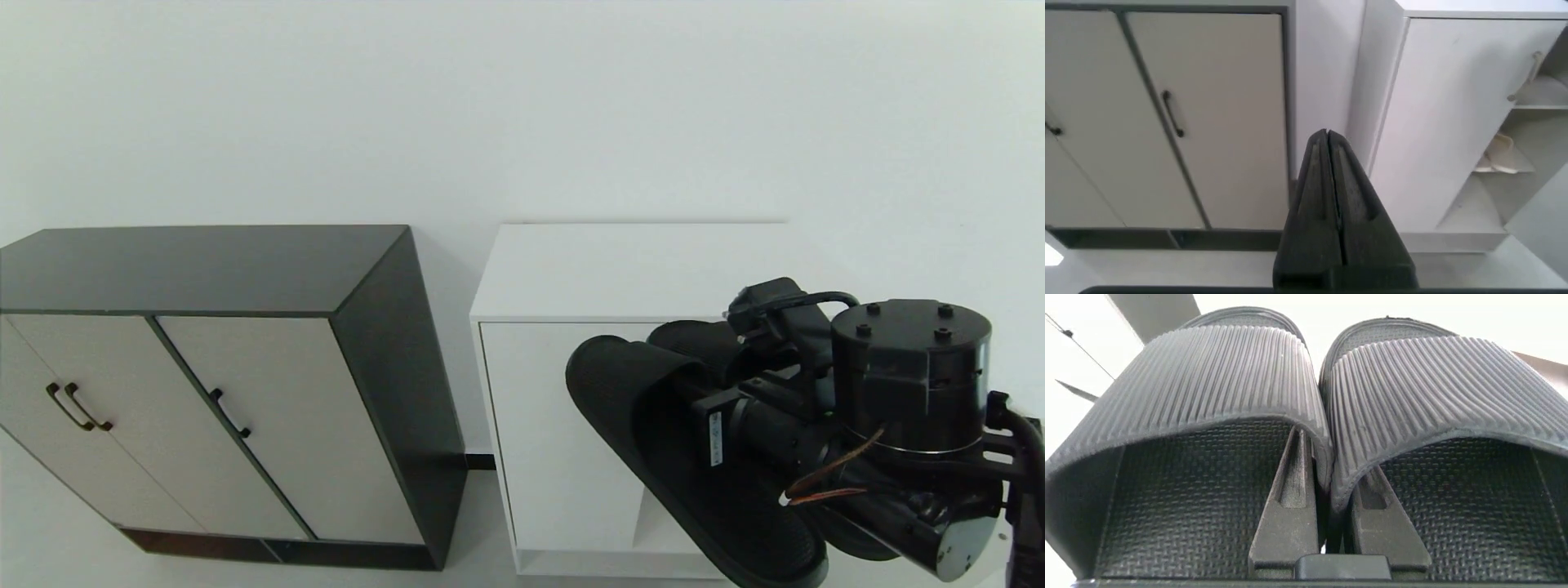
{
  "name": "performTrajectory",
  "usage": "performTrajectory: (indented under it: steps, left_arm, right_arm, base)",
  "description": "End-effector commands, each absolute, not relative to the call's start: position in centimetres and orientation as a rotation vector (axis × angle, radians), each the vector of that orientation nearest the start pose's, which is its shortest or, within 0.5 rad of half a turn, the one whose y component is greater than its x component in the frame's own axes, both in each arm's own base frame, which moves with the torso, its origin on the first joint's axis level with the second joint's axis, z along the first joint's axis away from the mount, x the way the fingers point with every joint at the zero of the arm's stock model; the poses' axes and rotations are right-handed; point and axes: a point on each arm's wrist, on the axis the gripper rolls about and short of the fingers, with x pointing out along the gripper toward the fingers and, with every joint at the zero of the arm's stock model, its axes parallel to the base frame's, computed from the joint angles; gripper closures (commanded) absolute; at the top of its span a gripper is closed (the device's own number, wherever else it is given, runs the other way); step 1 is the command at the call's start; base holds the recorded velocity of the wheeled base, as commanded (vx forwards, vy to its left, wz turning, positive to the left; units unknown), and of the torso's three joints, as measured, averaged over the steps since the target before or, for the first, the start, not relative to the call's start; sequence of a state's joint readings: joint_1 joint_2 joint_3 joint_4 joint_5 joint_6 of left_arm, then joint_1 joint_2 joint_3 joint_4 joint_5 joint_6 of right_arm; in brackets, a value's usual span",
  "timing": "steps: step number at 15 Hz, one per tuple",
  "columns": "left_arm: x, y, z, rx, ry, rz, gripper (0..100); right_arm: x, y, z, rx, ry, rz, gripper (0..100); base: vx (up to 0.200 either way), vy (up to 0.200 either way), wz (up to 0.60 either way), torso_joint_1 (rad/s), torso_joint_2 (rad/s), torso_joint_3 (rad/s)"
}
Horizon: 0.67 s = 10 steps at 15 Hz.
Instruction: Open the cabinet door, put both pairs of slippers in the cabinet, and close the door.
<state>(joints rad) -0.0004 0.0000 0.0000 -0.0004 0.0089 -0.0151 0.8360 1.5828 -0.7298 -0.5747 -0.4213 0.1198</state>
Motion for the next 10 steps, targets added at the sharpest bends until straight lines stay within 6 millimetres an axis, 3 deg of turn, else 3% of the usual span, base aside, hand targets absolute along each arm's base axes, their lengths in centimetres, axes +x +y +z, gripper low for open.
performTrajectory:
  steps: [1,10]
  left_arm:
    - [-2.28,0.02,7.56,-0.015,-0.002,0.009,100]
    - [-2.28,0.02,7.56,-0.015,-0.002,0.009,100]
  right_arm:
    - [18.95,19.54,18.93,-0.050,0.254,0.395,100]
    - [18.94,19.47,18.70,-0.047,0.253,0.396,100]
  base:
    - [0.000,-0.200,0.00,-0.002,0.00,0.002]
    - [0.000,-0.200,0.00,0.003,0.00,0.002]
